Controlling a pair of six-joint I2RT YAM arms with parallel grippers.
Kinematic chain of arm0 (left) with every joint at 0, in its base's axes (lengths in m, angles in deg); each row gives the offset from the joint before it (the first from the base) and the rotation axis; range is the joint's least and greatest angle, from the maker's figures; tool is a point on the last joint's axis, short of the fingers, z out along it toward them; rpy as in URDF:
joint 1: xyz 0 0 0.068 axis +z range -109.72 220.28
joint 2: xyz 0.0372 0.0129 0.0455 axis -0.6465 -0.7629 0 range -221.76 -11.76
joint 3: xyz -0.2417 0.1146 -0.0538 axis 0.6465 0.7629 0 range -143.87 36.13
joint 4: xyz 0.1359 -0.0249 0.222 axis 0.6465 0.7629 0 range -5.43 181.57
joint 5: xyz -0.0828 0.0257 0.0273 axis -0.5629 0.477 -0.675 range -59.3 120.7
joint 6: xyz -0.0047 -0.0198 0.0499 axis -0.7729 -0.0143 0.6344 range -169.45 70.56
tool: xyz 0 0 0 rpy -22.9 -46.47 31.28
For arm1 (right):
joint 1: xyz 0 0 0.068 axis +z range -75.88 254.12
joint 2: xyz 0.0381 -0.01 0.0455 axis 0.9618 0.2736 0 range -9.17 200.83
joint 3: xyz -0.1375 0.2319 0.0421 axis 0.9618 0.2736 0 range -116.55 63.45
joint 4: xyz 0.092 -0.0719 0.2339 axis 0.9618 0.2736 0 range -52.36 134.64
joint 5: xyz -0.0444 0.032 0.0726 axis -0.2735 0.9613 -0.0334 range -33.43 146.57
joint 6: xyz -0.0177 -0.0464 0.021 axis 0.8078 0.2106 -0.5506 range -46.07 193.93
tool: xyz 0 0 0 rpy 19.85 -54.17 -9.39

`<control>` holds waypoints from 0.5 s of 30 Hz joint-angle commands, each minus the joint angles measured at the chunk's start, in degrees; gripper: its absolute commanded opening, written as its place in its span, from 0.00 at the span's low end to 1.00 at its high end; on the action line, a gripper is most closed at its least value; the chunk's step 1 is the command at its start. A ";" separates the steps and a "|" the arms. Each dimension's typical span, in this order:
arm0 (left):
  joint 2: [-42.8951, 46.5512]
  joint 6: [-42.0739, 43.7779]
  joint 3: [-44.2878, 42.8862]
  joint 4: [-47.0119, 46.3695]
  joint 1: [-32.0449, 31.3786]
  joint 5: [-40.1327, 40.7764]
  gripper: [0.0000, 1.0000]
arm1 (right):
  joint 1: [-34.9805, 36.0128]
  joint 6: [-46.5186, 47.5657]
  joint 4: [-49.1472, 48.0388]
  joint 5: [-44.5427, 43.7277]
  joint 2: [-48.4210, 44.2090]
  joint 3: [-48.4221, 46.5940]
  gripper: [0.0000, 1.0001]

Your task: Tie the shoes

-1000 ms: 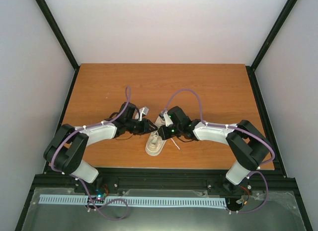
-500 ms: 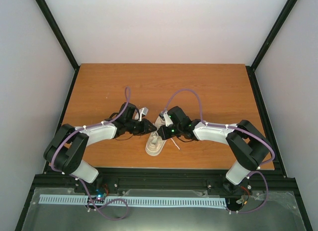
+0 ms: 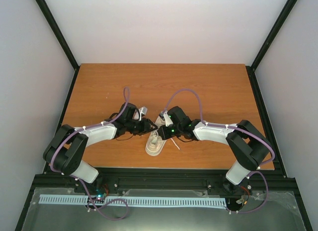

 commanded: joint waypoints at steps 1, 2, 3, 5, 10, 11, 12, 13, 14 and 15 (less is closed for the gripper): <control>0.98 -1.72 0.90 0.51 0.05 4.35 0.39 | 0.29 0.91 0.49 -0.09 0.78 -1.00 0.03; 0.92 -1.93 1.00 0.43 0.09 4.55 0.37 | 0.29 0.98 0.48 -0.04 0.79 -1.02 0.03; 1.01 -2.13 1.09 0.32 0.06 4.74 0.37 | 0.29 1.00 0.42 -0.04 0.79 -0.93 0.03; 1.05 -2.43 1.26 0.16 0.07 5.14 0.35 | 0.30 1.02 0.39 -0.04 0.74 -0.92 0.03; 1.79 -2.27 1.32 1.16 0.12 6.87 0.36 | 0.30 1.22 0.50 -0.10 0.44 -0.76 0.03; 1.74 -2.02 1.17 1.58 0.06 6.95 0.36 | 0.29 1.25 0.43 -0.12 0.37 -0.75 0.03; 1.58 -1.81 1.05 1.45 0.09 6.59 0.36 | 0.29 1.26 0.43 -0.11 0.36 -0.70 0.03; 1.46 -1.62 1.02 1.16 0.09 6.01 0.36 | 0.29 1.24 0.45 -0.14 0.35 -0.66 0.03; 1.34 -1.52 1.02 0.79 0.07 5.20 0.35 | 0.29 1.23 0.34 -0.09 0.35 -0.61 0.03; 1.28 -1.31 0.94 0.34 0.06 4.59 0.35 | 0.29 1.20 0.33 -0.08 0.33 -0.58 0.03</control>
